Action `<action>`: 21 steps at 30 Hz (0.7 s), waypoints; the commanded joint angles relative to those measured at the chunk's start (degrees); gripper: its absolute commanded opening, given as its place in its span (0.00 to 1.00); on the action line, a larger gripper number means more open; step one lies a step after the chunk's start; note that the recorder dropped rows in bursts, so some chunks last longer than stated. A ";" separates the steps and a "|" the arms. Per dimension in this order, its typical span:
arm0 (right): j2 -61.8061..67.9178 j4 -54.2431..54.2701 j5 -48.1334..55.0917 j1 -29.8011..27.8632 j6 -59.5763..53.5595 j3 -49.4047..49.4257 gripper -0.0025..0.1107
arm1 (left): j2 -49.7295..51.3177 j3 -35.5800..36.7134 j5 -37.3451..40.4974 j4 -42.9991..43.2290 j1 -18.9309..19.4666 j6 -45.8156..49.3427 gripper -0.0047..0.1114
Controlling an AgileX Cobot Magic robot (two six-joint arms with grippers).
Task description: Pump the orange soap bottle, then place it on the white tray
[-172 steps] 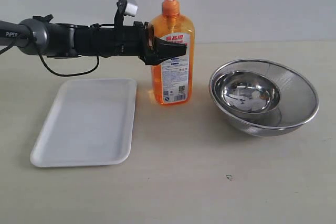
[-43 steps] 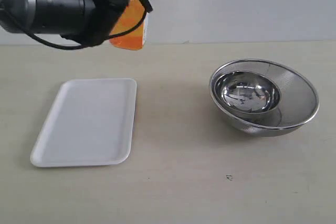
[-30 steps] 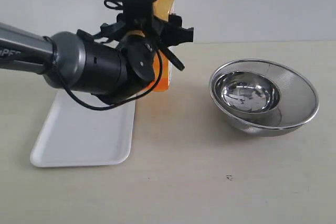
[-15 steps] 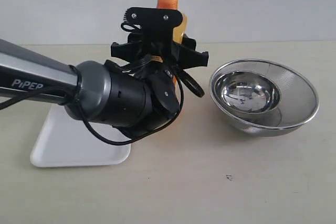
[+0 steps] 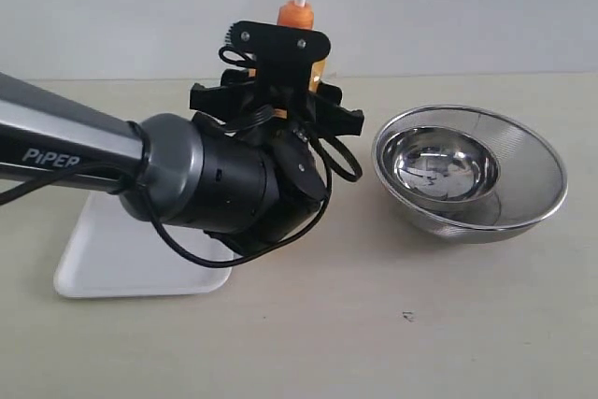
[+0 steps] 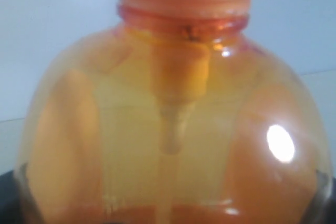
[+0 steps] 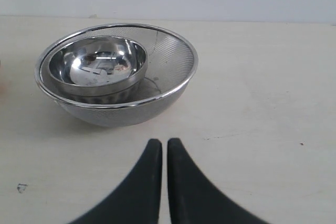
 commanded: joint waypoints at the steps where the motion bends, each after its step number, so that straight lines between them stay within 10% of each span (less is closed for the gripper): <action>1: -0.29 -0.06 -0.29 -0.01 0.00 -0.04 0.03 | -0.98 -0.31 -3.87 2.70 -0.69 2.55 0.08; 21: -0.29 -1.81 -0.46 -0.01 -3.75 -0.04 0.03 | -0.98 -0.31 -4.12 2.80 -0.69 2.55 0.08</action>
